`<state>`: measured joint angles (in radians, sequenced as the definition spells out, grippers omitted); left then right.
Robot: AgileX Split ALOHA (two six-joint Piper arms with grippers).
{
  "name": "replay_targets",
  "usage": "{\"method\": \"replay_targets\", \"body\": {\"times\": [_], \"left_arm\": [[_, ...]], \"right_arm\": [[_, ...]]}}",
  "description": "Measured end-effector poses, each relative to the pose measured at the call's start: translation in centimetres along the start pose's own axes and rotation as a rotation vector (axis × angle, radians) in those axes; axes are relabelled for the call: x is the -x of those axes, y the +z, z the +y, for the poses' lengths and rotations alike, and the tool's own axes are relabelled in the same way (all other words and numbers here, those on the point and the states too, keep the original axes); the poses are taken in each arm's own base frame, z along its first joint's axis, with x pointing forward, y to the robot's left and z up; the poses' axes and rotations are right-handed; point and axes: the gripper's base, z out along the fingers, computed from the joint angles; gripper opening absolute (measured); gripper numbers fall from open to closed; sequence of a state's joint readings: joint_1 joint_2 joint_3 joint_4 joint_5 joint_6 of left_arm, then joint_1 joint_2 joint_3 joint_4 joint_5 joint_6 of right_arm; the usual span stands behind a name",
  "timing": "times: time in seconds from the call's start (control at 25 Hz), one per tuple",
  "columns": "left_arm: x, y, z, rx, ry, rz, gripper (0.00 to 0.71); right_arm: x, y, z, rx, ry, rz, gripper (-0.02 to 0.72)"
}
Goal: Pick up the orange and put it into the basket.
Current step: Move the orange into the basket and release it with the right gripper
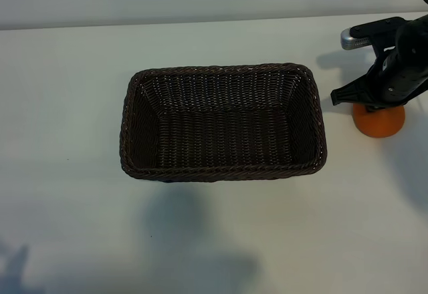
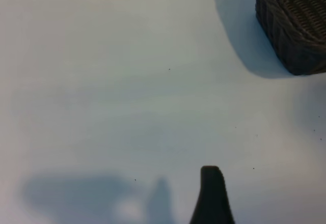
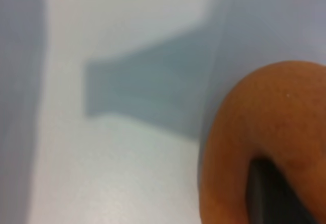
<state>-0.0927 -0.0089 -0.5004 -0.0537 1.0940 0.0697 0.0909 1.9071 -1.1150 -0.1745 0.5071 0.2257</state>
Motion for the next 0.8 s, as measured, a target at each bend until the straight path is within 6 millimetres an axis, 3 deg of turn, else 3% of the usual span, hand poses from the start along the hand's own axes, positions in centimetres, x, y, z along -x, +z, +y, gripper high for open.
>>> {"method": "replay_targets", "body": {"times": [0.2, 0.52, 0.64, 0.8], "left_arm": [[0.0, 0.0, 0.0, 0.0, 0.0, 0.0, 0.539], [0.0, 0.0, 0.0, 0.0, -0.001, 0.0, 0.539], [0.0, 0.0, 0.0, 0.0, -0.001, 0.0, 0.539], [0.0, 0.0, 0.0, 0.0, -0.001, 0.0, 0.539]], "right_arm": [[0.7, -3.3, -0.4, -0.017, -0.003, -0.031, 0.09], [2.2, -13.4, -1.4, -0.025, 0.025, -0.225, 0.087], [1.9, -15.1, -1.6, -0.026, 0.027, -0.247, 0.087], [1.4, -16.0, -1.5, -0.027, 0.008, -0.236, 0.084]]}}
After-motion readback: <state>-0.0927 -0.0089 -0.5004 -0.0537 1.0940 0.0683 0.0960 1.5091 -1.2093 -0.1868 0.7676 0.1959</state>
